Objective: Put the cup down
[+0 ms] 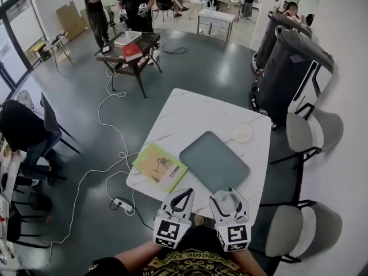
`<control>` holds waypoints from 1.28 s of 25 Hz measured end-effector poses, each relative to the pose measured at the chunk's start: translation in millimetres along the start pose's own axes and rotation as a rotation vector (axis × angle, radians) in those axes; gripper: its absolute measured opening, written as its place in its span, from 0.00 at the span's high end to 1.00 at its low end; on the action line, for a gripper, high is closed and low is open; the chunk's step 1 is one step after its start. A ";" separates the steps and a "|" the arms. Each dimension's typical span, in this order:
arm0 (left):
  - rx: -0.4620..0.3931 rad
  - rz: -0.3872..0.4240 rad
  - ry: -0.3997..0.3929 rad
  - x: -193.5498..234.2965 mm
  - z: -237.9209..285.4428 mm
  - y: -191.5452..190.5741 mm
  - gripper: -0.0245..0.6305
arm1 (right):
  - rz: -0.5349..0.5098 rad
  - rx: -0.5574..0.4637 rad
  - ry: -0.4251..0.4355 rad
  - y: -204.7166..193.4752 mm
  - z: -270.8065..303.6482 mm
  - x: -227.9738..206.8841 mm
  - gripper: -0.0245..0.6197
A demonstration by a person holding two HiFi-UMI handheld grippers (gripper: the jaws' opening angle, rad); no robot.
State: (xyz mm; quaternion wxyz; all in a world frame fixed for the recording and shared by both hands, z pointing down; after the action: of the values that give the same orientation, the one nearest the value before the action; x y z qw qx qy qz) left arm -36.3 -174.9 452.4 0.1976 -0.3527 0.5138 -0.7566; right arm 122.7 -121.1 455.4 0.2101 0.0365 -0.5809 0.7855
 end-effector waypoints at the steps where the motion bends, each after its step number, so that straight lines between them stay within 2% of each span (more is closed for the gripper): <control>1: 0.001 -0.002 0.007 -0.5 3.2 -0.1 0.95 | 0.002 -0.001 0.007 -1.8 2.0 -3.1 0.53; 12: 0.016 -0.006 0.105 -7.2 32.5 -6.5 0.95 | 0.018 -0.020 0.082 -22.2 22.5 -32.9 0.53; 32: 0.052 -0.027 0.190 -1.3 77.8 -34.6 0.95 | -0.030 -0.009 0.181 -58.1 67.0 -62.1 0.53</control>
State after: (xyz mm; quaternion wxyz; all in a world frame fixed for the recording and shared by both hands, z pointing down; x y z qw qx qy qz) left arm 24.1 -210.1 501.1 0.1469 -0.2810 0.5058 -0.8023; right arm 188.3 -187.4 510.4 0.2735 -0.0269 -0.5623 0.7800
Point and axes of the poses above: the fingertips, and each gripper's own axes: z forward along the fingers, x to its left, y out of its top, the point moved 7 cm from there along -z, backward along the fingers, and after that the axes turned 15 degrees about -z, right-handed, at the moved point
